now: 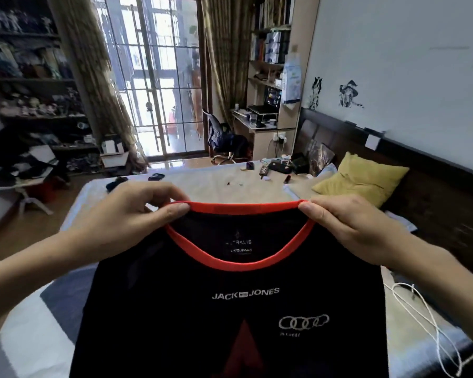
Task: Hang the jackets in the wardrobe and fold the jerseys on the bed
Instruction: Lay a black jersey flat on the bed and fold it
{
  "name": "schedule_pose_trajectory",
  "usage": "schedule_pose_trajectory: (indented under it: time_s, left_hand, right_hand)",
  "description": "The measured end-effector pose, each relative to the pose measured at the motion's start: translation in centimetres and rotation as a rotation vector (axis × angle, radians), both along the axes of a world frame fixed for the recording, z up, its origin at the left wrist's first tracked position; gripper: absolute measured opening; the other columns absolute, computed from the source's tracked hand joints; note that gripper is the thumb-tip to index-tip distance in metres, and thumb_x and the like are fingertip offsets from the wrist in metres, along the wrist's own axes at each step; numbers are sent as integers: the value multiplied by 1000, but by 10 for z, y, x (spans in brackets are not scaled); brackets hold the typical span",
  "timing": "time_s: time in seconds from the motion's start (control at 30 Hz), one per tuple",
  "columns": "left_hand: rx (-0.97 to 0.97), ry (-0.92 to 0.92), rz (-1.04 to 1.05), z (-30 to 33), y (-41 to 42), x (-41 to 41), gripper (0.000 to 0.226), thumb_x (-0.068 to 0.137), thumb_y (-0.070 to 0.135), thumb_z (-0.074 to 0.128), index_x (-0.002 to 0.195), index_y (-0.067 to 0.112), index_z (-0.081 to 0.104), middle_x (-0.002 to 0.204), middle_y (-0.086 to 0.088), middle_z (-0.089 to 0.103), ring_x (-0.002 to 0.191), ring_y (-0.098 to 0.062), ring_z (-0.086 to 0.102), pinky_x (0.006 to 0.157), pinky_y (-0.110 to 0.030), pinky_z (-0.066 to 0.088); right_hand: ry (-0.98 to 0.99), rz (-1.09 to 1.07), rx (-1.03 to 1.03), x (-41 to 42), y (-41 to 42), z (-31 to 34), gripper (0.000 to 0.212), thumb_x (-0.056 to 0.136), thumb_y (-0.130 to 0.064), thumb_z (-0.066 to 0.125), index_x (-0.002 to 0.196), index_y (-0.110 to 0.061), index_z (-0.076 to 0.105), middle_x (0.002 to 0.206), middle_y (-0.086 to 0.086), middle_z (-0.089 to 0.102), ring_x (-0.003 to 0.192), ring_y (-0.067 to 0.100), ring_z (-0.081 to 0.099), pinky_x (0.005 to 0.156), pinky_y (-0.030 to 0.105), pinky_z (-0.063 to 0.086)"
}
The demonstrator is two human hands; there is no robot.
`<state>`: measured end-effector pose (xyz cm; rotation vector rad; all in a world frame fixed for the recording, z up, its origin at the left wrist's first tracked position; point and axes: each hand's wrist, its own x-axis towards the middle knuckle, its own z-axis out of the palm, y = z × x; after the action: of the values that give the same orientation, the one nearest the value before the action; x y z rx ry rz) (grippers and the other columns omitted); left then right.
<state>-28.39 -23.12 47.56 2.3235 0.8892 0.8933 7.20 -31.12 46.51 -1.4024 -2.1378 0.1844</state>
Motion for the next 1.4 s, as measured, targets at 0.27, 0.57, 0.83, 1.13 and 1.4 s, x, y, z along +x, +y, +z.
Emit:
schedule_pose_trajectory:
  time_s: [0.27,0.57,0.83,1.13,1.4]
  left_hand:
    - [-481,130,164,-158,164,49,11,95,19,69,91,17,79,81,6,79,71,1,68,68,-14,49]
    - [-814,255,316,-409,280,48,11,97,17,67,90,9,71,67,-5,66,53,-8,54,52,-22,43]
    - [-825,358,411,-581,342,42,11,94,27,70,84,23,71,78,1,73,68,-10,62,66,-24,45]
    - [-820,369,525,-675,398,41,17,90,33,74,79,21,74,81,-2,75,86,-22,71,87,-37,56]
    - [-795,264,608,-689,455,52,18,91,33,73,89,15,76,89,-7,74,85,-19,65,83,-33,52]
  right_hand:
    - [88,-19,-429,30,180,-165,56,105,-57,35,100,-14,71,90,0,73,87,12,68,86,39,51]
    - [-4,-44,-755,8,320,-398,44,108,-39,44,72,-16,53,65,-6,52,65,8,51,73,40,43]
    - [-9,-182,-825,-12,386,-588,42,107,-34,47,67,-23,45,70,-6,52,72,19,51,68,34,33]
    - [-1,-269,-864,-19,450,-674,29,107,-35,45,90,-16,59,87,2,62,87,24,59,77,35,41]
    - [-85,-254,-748,-19,519,-686,37,107,-35,46,97,-5,64,92,10,66,89,29,60,82,39,45]
